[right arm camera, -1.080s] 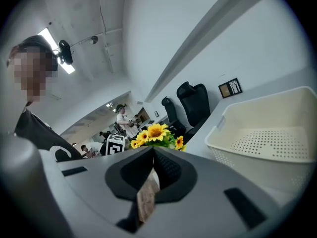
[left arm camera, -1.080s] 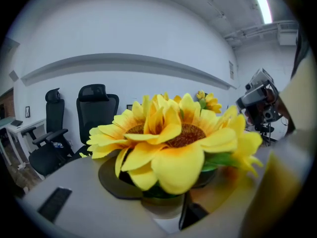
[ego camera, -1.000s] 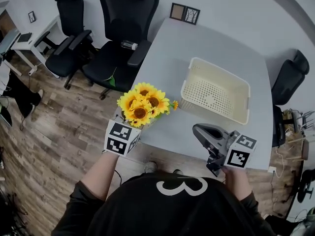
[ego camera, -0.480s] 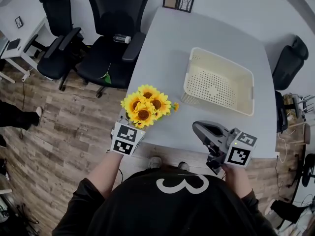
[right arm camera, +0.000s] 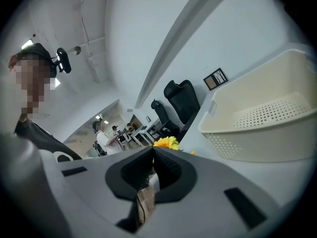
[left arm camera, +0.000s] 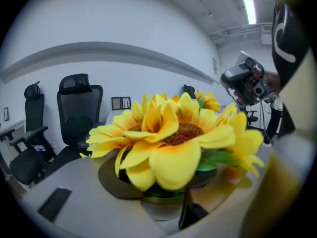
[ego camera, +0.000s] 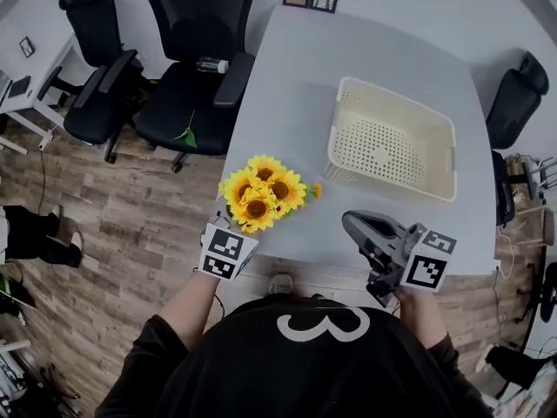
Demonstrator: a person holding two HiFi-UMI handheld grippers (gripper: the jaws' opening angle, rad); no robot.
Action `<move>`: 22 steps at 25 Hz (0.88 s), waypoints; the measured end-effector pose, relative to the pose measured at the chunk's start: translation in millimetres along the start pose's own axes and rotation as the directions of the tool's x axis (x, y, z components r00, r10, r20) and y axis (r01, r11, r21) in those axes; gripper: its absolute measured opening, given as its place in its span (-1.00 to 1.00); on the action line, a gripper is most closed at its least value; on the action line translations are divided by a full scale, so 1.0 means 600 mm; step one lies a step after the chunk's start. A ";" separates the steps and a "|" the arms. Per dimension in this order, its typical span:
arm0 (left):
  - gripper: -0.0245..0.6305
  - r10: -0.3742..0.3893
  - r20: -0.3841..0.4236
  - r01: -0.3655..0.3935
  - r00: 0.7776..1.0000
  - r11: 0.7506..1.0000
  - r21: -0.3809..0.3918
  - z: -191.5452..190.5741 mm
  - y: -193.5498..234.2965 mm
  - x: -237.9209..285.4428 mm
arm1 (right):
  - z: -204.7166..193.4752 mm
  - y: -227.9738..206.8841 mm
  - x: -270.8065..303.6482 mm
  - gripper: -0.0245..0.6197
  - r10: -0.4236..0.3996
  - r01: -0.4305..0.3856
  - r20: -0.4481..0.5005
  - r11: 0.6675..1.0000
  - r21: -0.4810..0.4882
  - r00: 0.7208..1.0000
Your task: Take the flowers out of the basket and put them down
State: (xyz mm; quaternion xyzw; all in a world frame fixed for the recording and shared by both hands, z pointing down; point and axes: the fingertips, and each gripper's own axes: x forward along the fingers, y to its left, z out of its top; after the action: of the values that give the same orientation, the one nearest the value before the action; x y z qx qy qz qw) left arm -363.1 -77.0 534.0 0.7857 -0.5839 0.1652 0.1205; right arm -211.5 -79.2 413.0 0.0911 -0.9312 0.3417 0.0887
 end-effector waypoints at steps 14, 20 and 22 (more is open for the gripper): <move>-0.14 -0.005 -0.041 0.003 0.999 0.998 -0.055 -0.010 0.003 0.000 | -0.010 -0.001 -0.061 -0.89 0.014 -0.015 0.038 0.999 0.033 0.999; -0.03 -0.014 -0.100 0.009 0.995 0.999 -0.049 -0.011 0.001 -0.009 | -0.016 0.003 -0.085 -0.90 0.034 -0.035 0.033 0.998 0.049 0.999; 0.05 -0.019 -0.123 0.014 0.992 0.999 -0.043 -0.015 -0.004 -0.014 | -0.017 0.002 -0.096 -0.90 0.035 -0.037 0.034 0.998 0.056 0.999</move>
State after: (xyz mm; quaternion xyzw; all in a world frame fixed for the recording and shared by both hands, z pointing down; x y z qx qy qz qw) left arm -364.3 -65.6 539.0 0.7760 -0.5722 0.2001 0.1741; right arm -155.2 -65.5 406.6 0.0824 -0.9240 0.3678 0.0643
